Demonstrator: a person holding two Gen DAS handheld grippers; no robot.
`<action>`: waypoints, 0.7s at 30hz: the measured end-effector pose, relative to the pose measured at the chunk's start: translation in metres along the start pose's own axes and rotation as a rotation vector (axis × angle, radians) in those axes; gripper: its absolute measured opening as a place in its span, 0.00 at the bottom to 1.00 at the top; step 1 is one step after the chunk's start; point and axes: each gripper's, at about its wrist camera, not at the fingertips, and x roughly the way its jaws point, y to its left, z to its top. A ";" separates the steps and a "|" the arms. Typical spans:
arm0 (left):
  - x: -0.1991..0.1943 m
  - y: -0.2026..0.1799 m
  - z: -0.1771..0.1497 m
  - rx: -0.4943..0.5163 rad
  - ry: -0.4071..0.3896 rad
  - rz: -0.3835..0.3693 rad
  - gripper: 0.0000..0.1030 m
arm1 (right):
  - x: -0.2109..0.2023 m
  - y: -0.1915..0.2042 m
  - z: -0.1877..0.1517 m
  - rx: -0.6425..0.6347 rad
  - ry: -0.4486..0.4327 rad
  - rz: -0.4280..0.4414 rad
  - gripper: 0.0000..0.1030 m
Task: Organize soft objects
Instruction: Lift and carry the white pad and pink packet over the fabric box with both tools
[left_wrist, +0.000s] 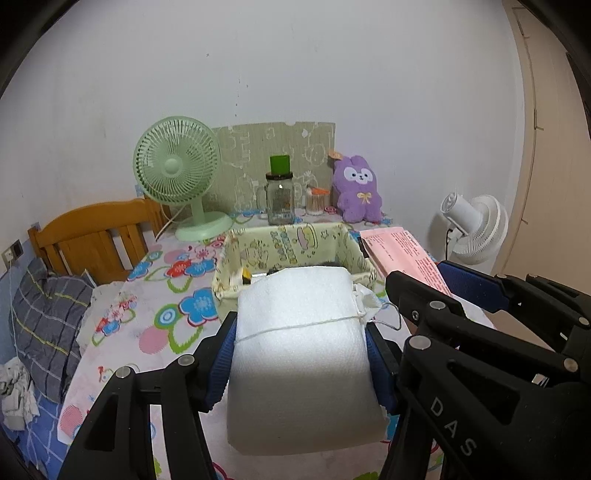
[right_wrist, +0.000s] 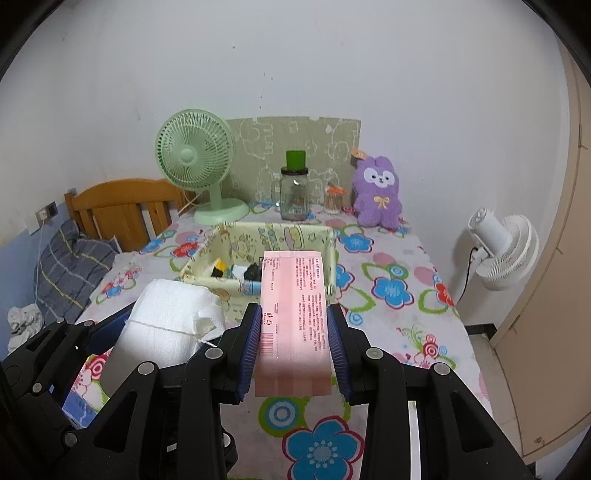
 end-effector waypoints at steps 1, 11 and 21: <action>-0.001 0.000 0.002 0.001 -0.004 0.001 0.63 | -0.001 0.001 0.002 -0.001 -0.004 0.000 0.38; -0.002 0.001 0.022 0.014 -0.034 0.005 0.63 | -0.004 -0.001 0.023 0.022 -0.038 -0.001 0.38; 0.014 0.005 0.040 0.010 -0.041 0.006 0.63 | 0.010 -0.005 0.040 0.030 -0.048 0.001 0.38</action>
